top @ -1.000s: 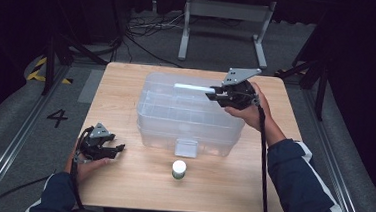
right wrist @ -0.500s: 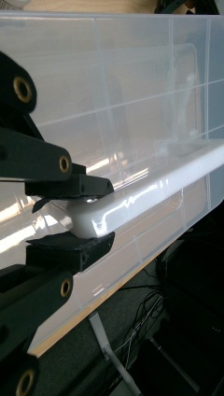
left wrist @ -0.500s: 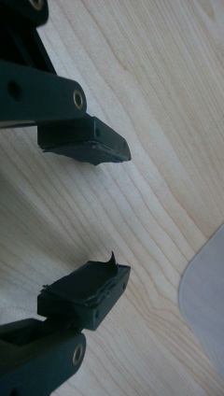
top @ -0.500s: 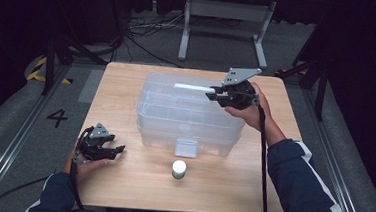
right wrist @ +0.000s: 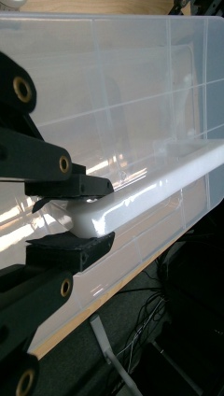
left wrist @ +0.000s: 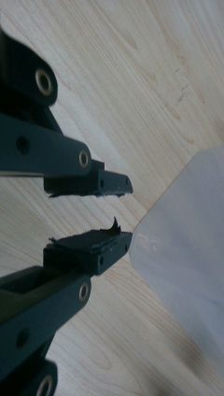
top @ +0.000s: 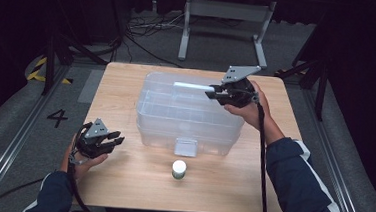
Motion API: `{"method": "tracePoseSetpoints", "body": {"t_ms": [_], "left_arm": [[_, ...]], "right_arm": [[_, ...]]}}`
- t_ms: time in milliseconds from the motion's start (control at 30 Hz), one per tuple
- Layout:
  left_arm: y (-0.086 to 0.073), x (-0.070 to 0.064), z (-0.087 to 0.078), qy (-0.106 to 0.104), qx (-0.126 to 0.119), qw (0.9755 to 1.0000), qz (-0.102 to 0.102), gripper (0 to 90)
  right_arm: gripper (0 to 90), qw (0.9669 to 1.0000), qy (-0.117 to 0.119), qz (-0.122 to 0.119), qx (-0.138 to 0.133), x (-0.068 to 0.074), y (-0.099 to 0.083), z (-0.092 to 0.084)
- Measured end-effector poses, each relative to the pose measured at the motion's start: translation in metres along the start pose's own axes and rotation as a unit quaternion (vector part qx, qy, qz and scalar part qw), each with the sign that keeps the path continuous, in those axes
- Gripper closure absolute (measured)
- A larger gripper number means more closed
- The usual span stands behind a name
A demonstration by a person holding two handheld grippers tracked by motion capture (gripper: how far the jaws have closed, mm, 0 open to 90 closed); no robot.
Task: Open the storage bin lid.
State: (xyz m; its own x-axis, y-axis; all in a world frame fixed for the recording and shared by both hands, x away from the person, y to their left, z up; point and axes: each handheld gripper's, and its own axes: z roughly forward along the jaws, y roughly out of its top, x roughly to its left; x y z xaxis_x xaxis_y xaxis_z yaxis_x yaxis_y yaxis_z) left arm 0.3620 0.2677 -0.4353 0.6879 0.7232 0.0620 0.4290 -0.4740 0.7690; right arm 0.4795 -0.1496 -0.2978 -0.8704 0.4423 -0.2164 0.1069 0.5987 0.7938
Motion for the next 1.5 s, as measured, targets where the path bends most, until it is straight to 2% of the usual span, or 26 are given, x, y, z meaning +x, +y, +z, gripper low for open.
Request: {"method": "tracePoseSetpoints", "body": {"t_ms": [67,167,367,633,833,1000,1167,1500], "left_arm": [[0.004,-0.001,-0.003,0.007,-0.007,0.9999,0.001,78.9],[0.01,-0.005,-0.005,0.003,-0.019,0.9998,0.009,83.4],[0.026,-0.013,-0.008,0.002,-0.035,0.9991,0.026,85.1],[0.041,-0.016,-0.011,-0.003,-0.065,0.9976,0.023,86.7],[0.056,-0.019,-0.01,-0.003,-0.083,0.996,0.032,88.9],[0.062,-0.021,-0.008,-0.007,-0.093,0.9951,0.032,89.4],[0.064,-0.02,-0.008,-0.013,-0.098,0.9947,0.028,89.4],[0.069,-0.025,-0.003,-0.021,-0.103,0.9939,0.036,89.7]], "right_arm": [[73.7,1.0,-0.002,0.002,0.002,-0.001,0.002,0.0],[73.6,1.0,0.001,0.009,0.001,-0.004,0.003,0.0],[73.6,0.9999,0.002,0.015,0.005,-0.01,0.009,-0.001],[73.5,0.9998,-0.003,0.017,0.012,-0.016,0.017,-0.002],[73.4,0.9996,0.002,0.02,0.021,-0.02,0.02,-0.002],[73.1,0.9992,-0.005,0.018,0.035,-0.021,0.025,-0.002],[73.1,0.999,-0.005,0.024,0.037,-0.024,0.026,-0.001],[73.1,0.999,-0.007,0.027,0.034,-0.028,0.026,0.002]]}}
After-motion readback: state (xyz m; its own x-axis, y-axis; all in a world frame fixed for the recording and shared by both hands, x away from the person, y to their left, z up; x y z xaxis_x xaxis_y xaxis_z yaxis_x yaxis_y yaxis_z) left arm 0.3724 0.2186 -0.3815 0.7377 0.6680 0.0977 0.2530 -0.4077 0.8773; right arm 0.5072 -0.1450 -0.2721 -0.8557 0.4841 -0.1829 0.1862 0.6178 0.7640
